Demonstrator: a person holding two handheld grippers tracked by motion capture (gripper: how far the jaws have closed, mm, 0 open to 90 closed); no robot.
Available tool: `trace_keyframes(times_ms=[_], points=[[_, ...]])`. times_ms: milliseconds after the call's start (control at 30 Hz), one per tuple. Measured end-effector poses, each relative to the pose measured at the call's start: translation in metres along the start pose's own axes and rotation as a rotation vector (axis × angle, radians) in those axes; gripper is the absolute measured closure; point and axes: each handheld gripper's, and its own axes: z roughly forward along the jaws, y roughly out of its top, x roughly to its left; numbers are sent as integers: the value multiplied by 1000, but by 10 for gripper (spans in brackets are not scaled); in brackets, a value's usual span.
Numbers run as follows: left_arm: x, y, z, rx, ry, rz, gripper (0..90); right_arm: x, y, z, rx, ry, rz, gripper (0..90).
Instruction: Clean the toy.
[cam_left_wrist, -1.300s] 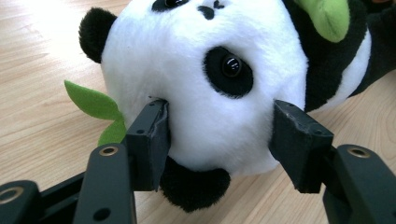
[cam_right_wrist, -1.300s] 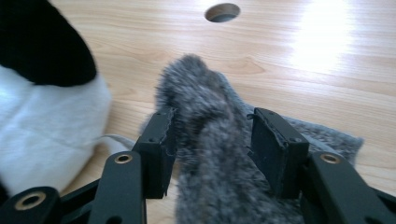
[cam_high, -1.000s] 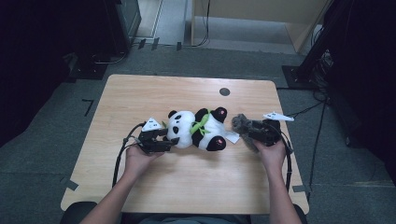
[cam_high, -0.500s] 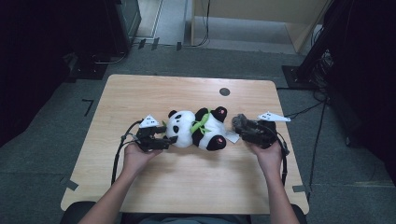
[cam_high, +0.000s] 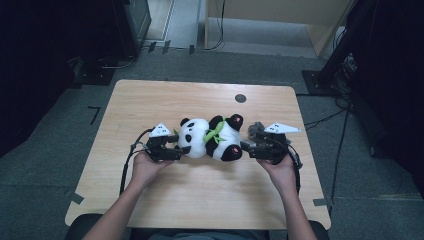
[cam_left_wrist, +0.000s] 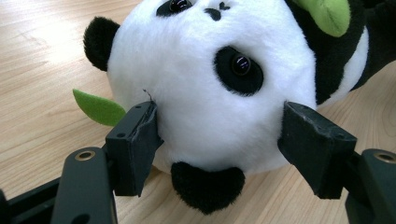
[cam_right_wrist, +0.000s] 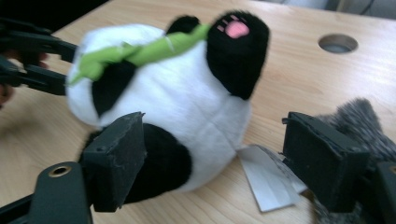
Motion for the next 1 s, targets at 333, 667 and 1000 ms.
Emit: trace_keyframes(times_ms=[333, 667, 1000], points=[[1, 3, 1, 8, -3, -8, 298, 22, -3, 0, -2, 92, -53, 137], [0, 3, 2, 4, -4, -10, 300, 31, -16, 29, 37, 129, -126, 146], [1, 3, 3, 1, -23, -38, 313, 28, -20, 52, 48, 107, -165, 137]])
